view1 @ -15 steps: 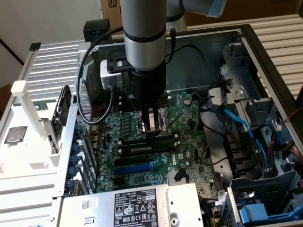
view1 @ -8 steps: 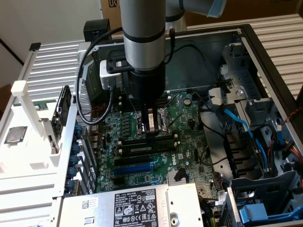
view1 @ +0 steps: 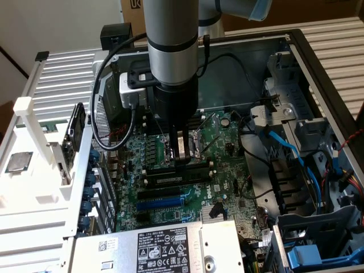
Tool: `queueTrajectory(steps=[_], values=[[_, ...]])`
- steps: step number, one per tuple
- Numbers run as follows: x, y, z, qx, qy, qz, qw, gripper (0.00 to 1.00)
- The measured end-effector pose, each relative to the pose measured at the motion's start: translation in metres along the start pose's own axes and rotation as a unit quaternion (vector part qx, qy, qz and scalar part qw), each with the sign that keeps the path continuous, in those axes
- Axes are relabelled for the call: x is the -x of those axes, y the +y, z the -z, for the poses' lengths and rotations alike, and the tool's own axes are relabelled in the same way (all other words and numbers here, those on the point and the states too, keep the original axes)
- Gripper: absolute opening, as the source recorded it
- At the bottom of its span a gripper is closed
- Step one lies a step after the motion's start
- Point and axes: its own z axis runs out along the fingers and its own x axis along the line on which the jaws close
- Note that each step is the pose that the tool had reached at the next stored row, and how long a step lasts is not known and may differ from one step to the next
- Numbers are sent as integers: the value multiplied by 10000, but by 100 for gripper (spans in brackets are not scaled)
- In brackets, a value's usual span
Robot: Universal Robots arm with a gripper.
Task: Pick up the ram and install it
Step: 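Press down the ram until it locks into place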
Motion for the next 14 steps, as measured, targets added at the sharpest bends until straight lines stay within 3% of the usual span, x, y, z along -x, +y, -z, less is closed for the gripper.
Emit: queueTrajectory(steps=[4, 14], values=[[2, 0, 27, -7, -11, 0, 10000, 10], [-4, 3, 197, -2, -2, 1, 10000, 10]])
